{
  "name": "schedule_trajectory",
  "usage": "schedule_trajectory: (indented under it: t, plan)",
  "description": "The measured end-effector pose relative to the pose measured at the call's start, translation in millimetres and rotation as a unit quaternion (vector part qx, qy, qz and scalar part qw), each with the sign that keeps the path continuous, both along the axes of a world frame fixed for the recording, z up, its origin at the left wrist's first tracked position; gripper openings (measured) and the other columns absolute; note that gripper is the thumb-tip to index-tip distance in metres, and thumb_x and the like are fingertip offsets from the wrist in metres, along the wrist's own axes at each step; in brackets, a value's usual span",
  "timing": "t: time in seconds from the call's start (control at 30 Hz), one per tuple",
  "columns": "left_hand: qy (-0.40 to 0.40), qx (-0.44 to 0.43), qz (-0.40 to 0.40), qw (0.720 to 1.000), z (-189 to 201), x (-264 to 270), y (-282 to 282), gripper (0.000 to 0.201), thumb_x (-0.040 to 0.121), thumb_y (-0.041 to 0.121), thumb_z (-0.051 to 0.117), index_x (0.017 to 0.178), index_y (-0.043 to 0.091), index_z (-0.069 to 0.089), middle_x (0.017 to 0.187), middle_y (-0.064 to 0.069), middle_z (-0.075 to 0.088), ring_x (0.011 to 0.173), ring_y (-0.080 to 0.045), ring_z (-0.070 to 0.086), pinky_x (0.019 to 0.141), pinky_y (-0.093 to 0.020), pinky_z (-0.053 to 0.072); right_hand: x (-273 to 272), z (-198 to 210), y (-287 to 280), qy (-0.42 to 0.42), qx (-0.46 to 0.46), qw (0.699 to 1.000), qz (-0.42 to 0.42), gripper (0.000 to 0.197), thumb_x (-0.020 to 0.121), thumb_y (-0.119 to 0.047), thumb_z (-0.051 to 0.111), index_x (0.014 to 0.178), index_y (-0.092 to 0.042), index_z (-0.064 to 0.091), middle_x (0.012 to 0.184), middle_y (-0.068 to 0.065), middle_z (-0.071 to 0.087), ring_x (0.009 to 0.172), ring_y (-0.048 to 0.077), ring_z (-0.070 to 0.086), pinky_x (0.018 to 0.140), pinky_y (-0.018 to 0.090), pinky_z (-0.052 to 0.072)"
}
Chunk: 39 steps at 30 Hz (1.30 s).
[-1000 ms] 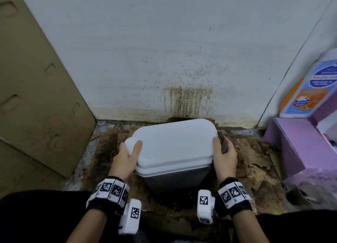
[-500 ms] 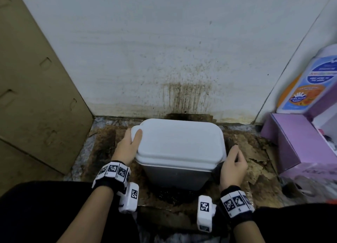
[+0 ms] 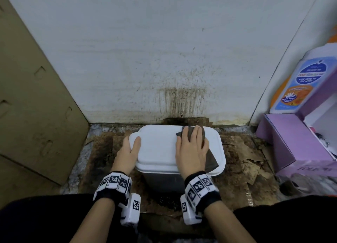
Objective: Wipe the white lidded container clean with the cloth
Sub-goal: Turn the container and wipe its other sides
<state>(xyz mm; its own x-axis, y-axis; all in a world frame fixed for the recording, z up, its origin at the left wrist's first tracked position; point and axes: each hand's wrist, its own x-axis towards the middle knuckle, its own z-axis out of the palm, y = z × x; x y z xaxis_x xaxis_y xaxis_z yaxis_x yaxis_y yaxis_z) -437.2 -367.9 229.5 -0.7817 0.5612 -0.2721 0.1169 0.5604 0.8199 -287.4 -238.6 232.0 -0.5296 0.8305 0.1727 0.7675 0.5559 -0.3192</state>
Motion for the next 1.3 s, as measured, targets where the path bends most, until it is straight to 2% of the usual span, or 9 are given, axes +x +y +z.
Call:
schedule_trajectory:
  t: [0.17, 0.3, 0.5, 0.83, 0.93, 1.03, 1.1, 1.17, 1.3]
  plan:
    - [-0.002, 0.009, 0.0, 1.0, 0, 2, 0, 0.057, 0.099, 0.062, 0.033, 0.147, 0.029, 0.034, 0.137, -0.008, 0.056, 0.117, -0.029, 0.055, 0.097, -0.042, 0.043, -37, 6, -27, -0.025, -0.038, 0.997, 0.066, 0.077, 0.095, -0.04, -0.001, 0.157, -0.002, 0.021, 0.162, 0.033, 0.01, 0.154, 0.043, 0.007, 0.125, 0.048, -0.007]
    - [-0.006, 0.018, 0.004, 1.0, -2, -1, 0, 0.058, 0.1, 0.061, 0.032, 0.147, 0.027, 0.034, 0.137, -0.01, 0.057, 0.109, -0.026, 0.056, 0.098, -0.044, 0.046, -55, 14, -37, -0.081, -0.078, 0.983, 0.142, 0.063, 0.105, -0.034, 0.016, 0.16, -0.005, 0.005, 0.165, 0.027, -0.007, 0.155, 0.037, -0.008, 0.126, 0.047, -0.006]
    - [0.002, -0.001, 0.01, 1.0, -2, -1, 0, 0.062, 0.098, 0.066, 0.031, 0.148, 0.029, 0.033, 0.137, -0.008, 0.057, 0.119, -0.03, 0.056, 0.101, -0.047, 0.045, -14, 0, -16, -0.07, 0.031, 0.978, 0.194, 0.063, 0.102, -0.042, 0.016, 0.157, -0.015, 0.03, 0.164, 0.015, 0.028, 0.152, 0.03, 0.025, 0.121, 0.046, 0.024]
    - [0.014, -0.015, 0.01, 1.0, -7, -1, 2, 0.068, 0.092, 0.075, 0.027, 0.146, 0.033, 0.035, 0.136, -0.007, 0.058, 0.122, -0.032, 0.055, 0.104, -0.052, 0.042, 83, 0, 53, 0.043, -0.086, 0.995, -0.03, 0.06, 0.105, -0.052, 0.019, 0.161, -0.031, 0.016, 0.168, 0.0, 0.016, 0.156, 0.016, 0.006, 0.126, 0.039, 0.001]
    - [0.032, -0.015, 0.011, 0.999, -8, -2, 2, 0.068, 0.091, 0.074, 0.028, 0.145, 0.032, 0.037, 0.139, -0.008, 0.056, 0.124, -0.033, 0.053, 0.104, -0.052, 0.041, 91, 2, 59, 0.176, -0.252, 0.95, -0.064, 0.062, 0.104, -0.058, 0.025, 0.16, -0.034, 0.018, 0.167, -0.001, 0.021, 0.156, 0.015, 0.005, 0.126, 0.04, 0.007]
    - [0.066, -0.066, 0.013, 0.996, -7, -2, 4, 0.072, 0.092, 0.073, 0.023, 0.15, 0.031, 0.031, 0.147, -0.013, 0.042, 0.132, -0.035, 0.042, 0.11, -0.055, 0.032, 94, 7, 57, 0.312, -0.357, 0.878, -0.067, 0.057, 0.102, -0.053, 0.042, 0.156, -0.041, 0.027, 0.125, 0.002, 0.066, 0.112, 0.013, 0.061, 0.093, 0.022, 0.047]
    - [0.14, -0.139, 0.028, 0.98, -3, 2, 7, 0.068, 0.098, 0.065, 0.023, 0.154, 0.027, 0.024, 0.15, -0.018, 0.034, 0.137, -0.038, 0.032, 0.113, -0.055, 0.023, 95, 4, 59, 0.362, -0.374, 0.85, -0.082, 0.055, 0.101, -0.046, 0.052, 0.153, -0.041, 0.033, 0.105, -0.001, 0.067, 0.077, -0.001, 0.056, 0.076, 0.022, 0.046]
    - [0.228, -0.16, 0.048, 0.959, 5, 9, 11, 0.065, 0.1, 0.058, 0.027, 0.155, 0.023, 0.023, 0.15, -0.019, 0.033, 0.139, -0.037, 0.027, 0.112, -0.056, 0.019, 93, -1, 62, 0.402, -0.394, 0.82, -0.105, 0.05, 0.101, -0.038, 0.055, 0.148, -0.044, 0.039, 0.085, 0.002, 0.065, 0.063, 0.008, 0.053, 0.065, 0.029, 0.046]
    - [0.329, -0.08, 0.008, 0.941, 18, 31, 26, 0.056, 0.103, 0.048, 0.033, 0.149, 0.016, 0.036, 0.153, -0.011, 0.036, 0.144, -0.029, 0.025, 0.116, -0.05, 0.018, 85, -4, 57, 0.467, -0.413, 0.773, -0.119, 0.025, 0.101, -0.033, 0.054, 0.123, -0.044, 0.056, 0.064, -0.003, 0.059, 0.059, 0.017, 0.051, 0.053, 0.027, 0.043]
